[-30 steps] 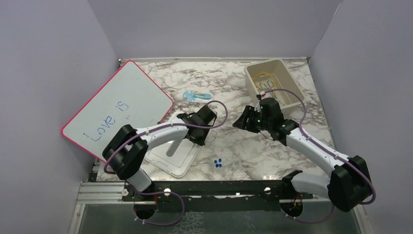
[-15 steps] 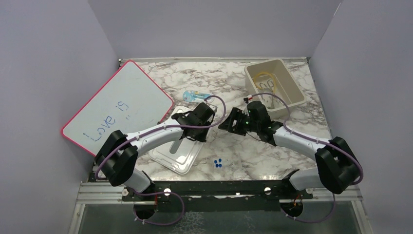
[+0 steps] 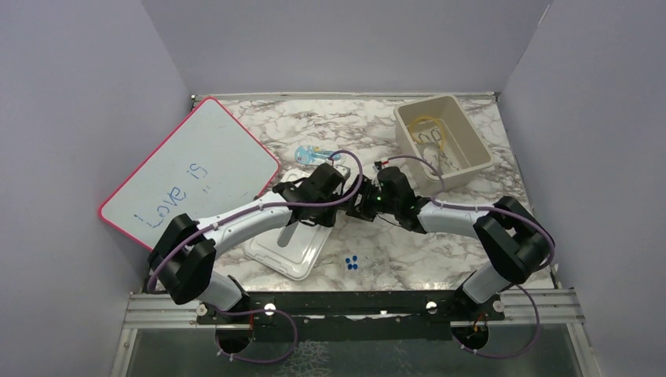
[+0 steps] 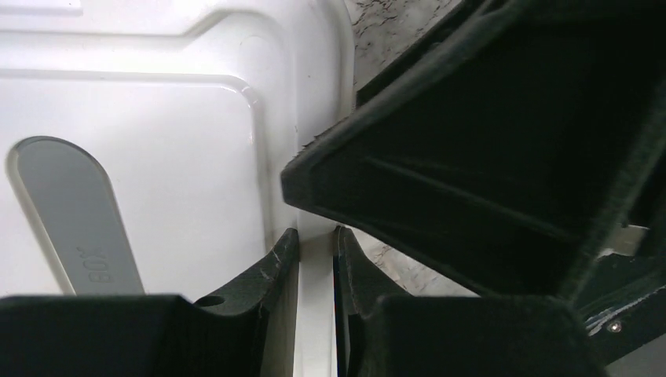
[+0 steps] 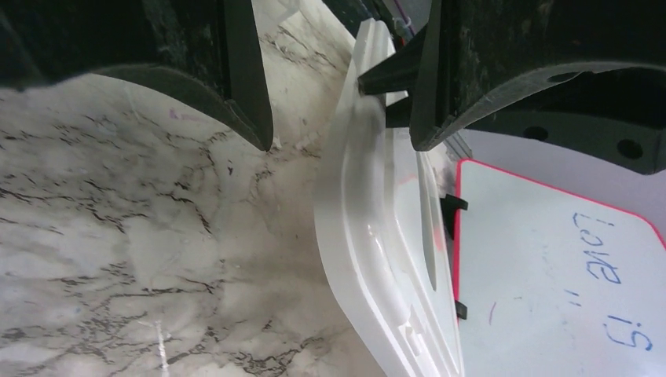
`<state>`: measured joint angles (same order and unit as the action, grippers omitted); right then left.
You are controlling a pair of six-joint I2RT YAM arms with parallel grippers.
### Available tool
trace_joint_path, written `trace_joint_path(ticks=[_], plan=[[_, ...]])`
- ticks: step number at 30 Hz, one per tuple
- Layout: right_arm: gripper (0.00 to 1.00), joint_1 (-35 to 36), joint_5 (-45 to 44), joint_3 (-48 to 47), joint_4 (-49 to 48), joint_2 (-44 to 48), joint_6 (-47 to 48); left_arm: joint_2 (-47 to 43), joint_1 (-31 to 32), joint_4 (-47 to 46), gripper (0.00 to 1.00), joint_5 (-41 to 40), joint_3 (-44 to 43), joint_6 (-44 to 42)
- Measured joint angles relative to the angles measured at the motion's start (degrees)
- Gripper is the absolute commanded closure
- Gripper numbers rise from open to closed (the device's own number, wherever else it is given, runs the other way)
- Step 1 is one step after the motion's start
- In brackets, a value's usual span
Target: Organize the chemistry lab equipment
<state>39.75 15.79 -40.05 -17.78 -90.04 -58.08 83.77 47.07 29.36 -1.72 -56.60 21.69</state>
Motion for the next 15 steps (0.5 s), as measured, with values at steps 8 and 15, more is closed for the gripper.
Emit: trace_joint_path(ticks=[8, 15], plan=[[0.61, 0.9, 0.1, 1.4, -13.1, -4.2, -6.5, -1.4, 0.0, -0.9, 1.0, 2.3, 0.0, 0.2], [0.91, 1.1, -0.7, 5.2, -23.6, -5.0, -9.8, -3.9, -0.5, -0.9, 0.98, 3.4, 0.0, 0.3]])
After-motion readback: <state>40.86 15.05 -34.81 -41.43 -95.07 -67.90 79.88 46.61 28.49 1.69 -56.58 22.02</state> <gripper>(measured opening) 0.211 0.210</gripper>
